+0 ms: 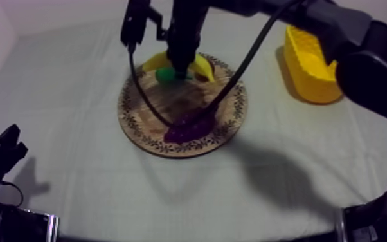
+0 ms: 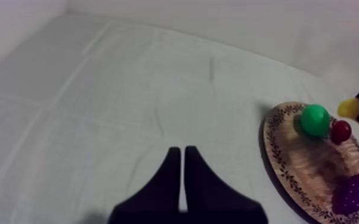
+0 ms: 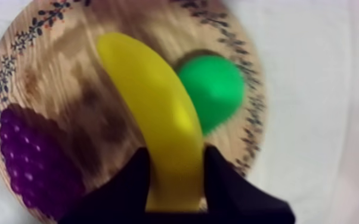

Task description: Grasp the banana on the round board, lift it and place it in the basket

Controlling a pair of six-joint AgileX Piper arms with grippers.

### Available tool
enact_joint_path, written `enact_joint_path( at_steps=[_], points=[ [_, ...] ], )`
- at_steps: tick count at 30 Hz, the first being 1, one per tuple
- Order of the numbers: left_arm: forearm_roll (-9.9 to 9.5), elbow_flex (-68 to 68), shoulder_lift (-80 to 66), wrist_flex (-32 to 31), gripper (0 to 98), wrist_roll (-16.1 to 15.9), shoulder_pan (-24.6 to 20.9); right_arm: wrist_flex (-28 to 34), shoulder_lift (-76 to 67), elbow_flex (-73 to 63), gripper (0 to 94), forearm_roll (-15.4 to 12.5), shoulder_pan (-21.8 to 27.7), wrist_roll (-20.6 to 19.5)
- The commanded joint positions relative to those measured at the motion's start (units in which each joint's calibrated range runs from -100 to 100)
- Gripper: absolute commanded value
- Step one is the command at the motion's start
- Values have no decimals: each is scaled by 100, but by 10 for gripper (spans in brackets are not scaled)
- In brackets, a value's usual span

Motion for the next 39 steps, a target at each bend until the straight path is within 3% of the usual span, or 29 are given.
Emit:
enact_joint_path(
  at_steps=[1,21,39],
  points=[
    [0,-4,-5,0,0,0,-1,7,-306,43,192,32,62,-53],
    [0,-4,-5,0,0,0,-1,172,-2026,650,189,299,1057,-859],
    [0,-4,-5,0,0,0,-1,-49,-2369,1089,188,566,2251,-1656]
  ],
)
